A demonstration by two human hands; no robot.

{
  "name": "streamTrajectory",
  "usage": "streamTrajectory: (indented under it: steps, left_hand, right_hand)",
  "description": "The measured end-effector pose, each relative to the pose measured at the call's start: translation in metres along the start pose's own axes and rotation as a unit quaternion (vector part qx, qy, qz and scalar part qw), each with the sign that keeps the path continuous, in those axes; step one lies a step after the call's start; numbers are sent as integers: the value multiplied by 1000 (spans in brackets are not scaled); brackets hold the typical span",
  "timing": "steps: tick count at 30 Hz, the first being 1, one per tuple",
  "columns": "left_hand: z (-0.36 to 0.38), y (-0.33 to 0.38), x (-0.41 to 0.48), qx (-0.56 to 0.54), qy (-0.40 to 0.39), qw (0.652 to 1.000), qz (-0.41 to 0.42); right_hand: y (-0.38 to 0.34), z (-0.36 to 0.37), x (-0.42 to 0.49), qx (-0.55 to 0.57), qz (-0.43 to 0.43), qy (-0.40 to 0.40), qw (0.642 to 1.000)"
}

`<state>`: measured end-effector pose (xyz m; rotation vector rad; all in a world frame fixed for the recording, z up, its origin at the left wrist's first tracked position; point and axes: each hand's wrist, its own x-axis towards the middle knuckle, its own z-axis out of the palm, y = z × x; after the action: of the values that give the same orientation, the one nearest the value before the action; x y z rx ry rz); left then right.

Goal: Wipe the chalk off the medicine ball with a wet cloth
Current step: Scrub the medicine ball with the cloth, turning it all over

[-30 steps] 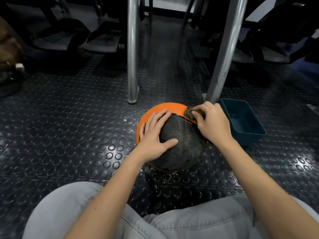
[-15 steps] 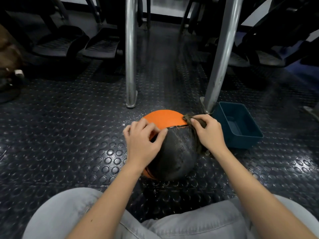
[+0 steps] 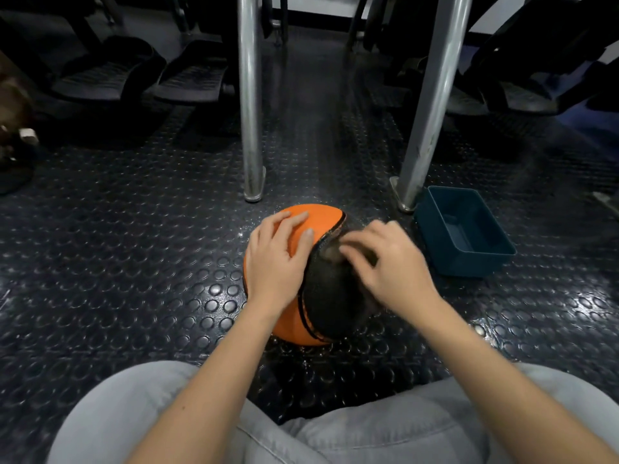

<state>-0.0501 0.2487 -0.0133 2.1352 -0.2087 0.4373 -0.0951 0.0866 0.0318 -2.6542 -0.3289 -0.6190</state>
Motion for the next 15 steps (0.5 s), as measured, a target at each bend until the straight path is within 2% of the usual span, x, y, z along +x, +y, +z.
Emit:
streamTrajectory:
  steps: [3, 4, 5, 8, 10, 11, 15]
  left_hand:
    - [2, 3, -5, 4, 17, 1000, -20]
    - [3, 4, -7, 9, 24, 999, -23]
    - [4, 5, -7, 12, 30, 999, -26]
    - [2, 2, -5, -1, 37, 999, -39]
    - [-1, -1, -5, -13, 34, 998, -46]
    - [-3, -2, -5, -16, 33, 998, -48]
    - [1, 2, -7, 5, 25, 999, -27]
  right_hand:
    - [26, 2, 22, 49, 158, 15, 986]
    - [28, 3, 22, 68, 184, 15, 980]
    - [24, 4, 18, 60, 176, 17, 982]
    - [-5, 2, -1, 30, 44, 30, 998]
    - [-13, 0, -3, 18, -21, 8, 1000]
    - [-8, 0, 3, 8, -19, 1, 1000]
    - [28, 5, 30, -2, 128, -3, 992]
